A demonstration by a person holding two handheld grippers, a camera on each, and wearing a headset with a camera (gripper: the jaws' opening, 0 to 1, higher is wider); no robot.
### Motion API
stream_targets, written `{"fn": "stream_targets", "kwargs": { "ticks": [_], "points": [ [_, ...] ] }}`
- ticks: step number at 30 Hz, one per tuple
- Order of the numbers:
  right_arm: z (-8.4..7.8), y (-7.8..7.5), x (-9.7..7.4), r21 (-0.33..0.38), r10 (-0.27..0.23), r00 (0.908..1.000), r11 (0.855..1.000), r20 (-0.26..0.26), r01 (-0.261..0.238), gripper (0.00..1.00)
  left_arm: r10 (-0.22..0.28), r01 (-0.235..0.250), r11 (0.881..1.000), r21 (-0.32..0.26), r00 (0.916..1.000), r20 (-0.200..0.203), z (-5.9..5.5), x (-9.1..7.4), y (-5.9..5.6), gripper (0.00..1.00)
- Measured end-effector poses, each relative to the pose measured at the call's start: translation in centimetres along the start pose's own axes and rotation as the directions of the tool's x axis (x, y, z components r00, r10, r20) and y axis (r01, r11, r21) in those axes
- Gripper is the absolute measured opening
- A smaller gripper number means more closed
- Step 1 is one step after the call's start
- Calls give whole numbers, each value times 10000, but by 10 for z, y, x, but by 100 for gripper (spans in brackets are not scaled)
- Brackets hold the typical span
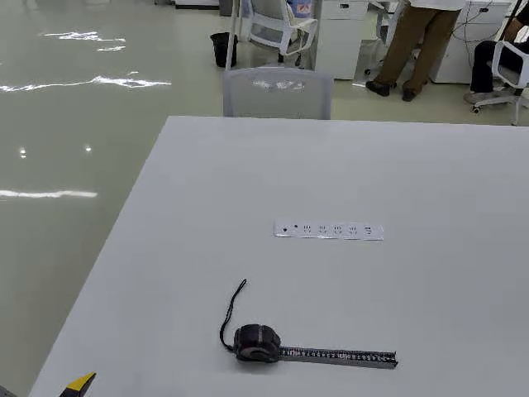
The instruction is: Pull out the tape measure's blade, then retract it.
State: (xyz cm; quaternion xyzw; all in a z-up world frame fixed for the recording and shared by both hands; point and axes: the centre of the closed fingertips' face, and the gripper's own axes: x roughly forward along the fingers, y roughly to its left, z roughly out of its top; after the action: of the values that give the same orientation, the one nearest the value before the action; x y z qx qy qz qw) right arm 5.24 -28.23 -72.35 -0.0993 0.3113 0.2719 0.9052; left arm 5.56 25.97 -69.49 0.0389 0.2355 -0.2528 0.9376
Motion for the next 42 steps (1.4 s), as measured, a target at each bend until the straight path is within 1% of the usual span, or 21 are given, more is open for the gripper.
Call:
{"fn": "stream_targets", "kwargs": {
  "ticks": [3,5,10,16,19,20,22,24,26,27,30,32,33,34,35,36,37,39,40,41,42],
  "points": [
    [1,1,0,1,19,10000,10000,6,-19,100,7,-7,10000,5,10000,-7,6,-1,-5,99],
    [-3,-1,1,-20,37,10000,10000,-34,-37,100,3,-3,10000,25,10000,-41,6,-1,-6,99],
    [-2,2,1,-125,131,9998,9998,-127,-133,100,-103,104,9999,87,9999,-121,8,-2,-9,99],
    [0,3,1,-255,176,9998,9995,-102,-178,100,-168,170,9997,148,9997,-157,7,-2,-10,99],
    [0,0,1,-356,142,9999,9993,-60,-144,100,-198,198,9998,-1,9997,-131,2,-2,-7,99],
    [1,-2,1,-290,123,9999,9995,-49,-124,100,-200,200,9998,0,9997,-140,0,-1,-6,99],
    [3,-4,1,-286,98,9999,9995,26,-98,100,-251,250,9997,-34,9994,-244,-2,0,-6,99],
    [4,-5,1,-327,118,9999,9994,48,-116,100,-260,260,9997,-7,9993,-284,-3,2,-4,99],
    [5,-7,3,-346,146,9999,9993,47,-145,100,-289,288,9996,-56,9994,-202,1,4,-2,99],
    [6,-8,4,-390,167,9998,9991,78,-164,100,-309,308,9995,-49,9994,-161,5,6,-4,99],
    [8,-8,9,-356,226,9997,9991,70,-223,100,-368,367,9993,-37,9991,-195,9,11,-7,99],
    [9,-7,12,-385,244,9997,9990,31,-243,100,-327,326,9995,-37,9991,-276,11,15,-8,99],
    [10,-7,14,-464,262,9997,9986,-10,-263,100,-291,290,9996,-54,9992,-261,15,18,-12,99],
    [12,-6,16,-493,292,9996,9984,-24,-292,100,-246,244,9997,-90,9994,-248,16,20,-13,99],
    [13,-5,18,-523,317,9995,9981,-52,-319,100,-16,9,9997,-243,9996,-267,16,24,-12,99],
    [14,-5,20,-539,324,9994,9980,-70,-327,100,318,-330,9987,-378,9990,-314,16,27,-10,99],
    [15,-6,22,-547,339,9994,9979,-70,-343,100,461,-472,9987,-180,9972,-588,16,30,-14,99],
    [17,-6,26,-577,362,9993,9977,-52,-364,100,411,-422,9989,-214,9979,-494,19,36,-23,99],
    [20,-6,28,-620,383,9993,9973,-26,-384,100,456,-468,9981,-389,9985,-300,23,40,-27,99],
    [21,-5,29,-659,396,9992,9970,-12,-396,100,453,-463,9980,-423,9987,-249,23,42,-27,99],
    [23,-5,31,-690,419,9991,9967,-8,-418,100,434,-444,9983,-380,9987,-263,23,44,-30,99]
  ]
}}
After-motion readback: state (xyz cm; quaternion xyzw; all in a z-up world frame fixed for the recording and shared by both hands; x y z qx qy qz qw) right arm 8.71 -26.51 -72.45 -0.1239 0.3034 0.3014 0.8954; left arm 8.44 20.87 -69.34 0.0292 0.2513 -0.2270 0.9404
